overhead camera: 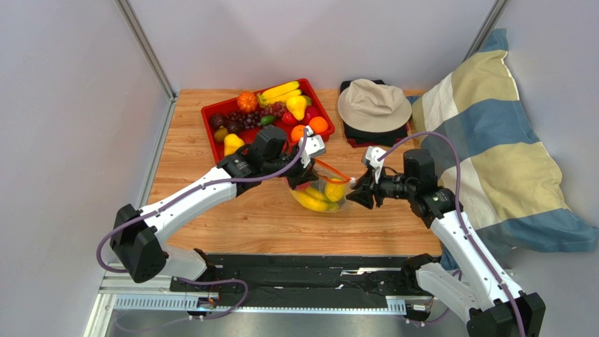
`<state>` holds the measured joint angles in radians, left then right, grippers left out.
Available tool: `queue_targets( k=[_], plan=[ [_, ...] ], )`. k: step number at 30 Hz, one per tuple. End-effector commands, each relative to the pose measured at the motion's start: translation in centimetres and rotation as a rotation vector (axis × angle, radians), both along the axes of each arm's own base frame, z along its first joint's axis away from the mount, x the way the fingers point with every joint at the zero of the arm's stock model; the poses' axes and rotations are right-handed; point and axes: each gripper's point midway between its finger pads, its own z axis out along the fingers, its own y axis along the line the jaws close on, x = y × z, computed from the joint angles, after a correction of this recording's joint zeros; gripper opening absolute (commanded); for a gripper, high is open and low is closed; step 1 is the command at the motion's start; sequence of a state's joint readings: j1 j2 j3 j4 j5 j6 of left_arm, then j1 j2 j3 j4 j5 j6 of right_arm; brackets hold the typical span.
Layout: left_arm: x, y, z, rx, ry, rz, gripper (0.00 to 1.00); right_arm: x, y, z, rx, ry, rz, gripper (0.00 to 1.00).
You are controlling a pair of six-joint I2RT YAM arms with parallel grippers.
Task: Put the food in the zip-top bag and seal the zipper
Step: Zip the zipper food storage bag at the center of the board.
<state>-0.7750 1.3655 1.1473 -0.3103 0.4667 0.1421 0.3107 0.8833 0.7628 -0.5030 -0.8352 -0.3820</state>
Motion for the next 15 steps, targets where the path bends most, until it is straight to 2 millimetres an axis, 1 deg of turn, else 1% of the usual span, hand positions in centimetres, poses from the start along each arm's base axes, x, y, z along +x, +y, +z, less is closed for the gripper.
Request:
queue_targets(
  k=[1, 4, 7, 8, 10, 11, 13, 14, 15],
  plan=[
    [0.39, -0.92, 2.37, -0.062, -0.018, -0.017, 0.0, 1.52, 0.42, 1.95, 0.059, -0.067, -0.037, 0.4],
    [0.34, -0.91, 2.3, -0.059, -0.017, -0.022, 0.0, 2.01, 0.58, 2.07, 0.063, -0.077, -0.037, 0.36],
    [0.33, -0.88, 2.29, -0.059, -0.018, -0.021, 0.0, 2.25, 0.7, 2.01, 0.061, -0.073, -0.036, 0.29],
    [0.35, -0.85, 2.25, -0.057, -0.019, -0.02, 0.0, 2.26, 0.69, 1.99, 0.062, -0.072, -0.034, 0.22],
    [0.45, -0.75, 2.17, -0.054, -0.015, -0.011, 0.0, 2.09, 0.7, 1.95, 0.06, -0.072, -0.03, 0.16],
    [0.5, -0.68, 2.11, -0.054, -0.009, -0.007, 0.0, 2.14, 0.59, 1.95, 0.059, -0.076, -0.033, 0.09],
    [0.92, -0.33, 2.3, -0.069, 0.017, 0.018, 0.0, 1.97, 0.39, 1.86, 0.055, -0.085, -0.037, 0.02],
    [0.93, -0.26, 2.59, -0.085, 0.032, 0.016, 0.0, 1.98, 0.3, 1.97, 0.057, -0.092, -0.039, 0.0],
    [1.06, -0.14, 2.78, -0.1, 0.052, 0.027, 0.0, 1.88, 0.23, 1.85, 0.056, -0.09, -0.041, 0.0]
  ],
)
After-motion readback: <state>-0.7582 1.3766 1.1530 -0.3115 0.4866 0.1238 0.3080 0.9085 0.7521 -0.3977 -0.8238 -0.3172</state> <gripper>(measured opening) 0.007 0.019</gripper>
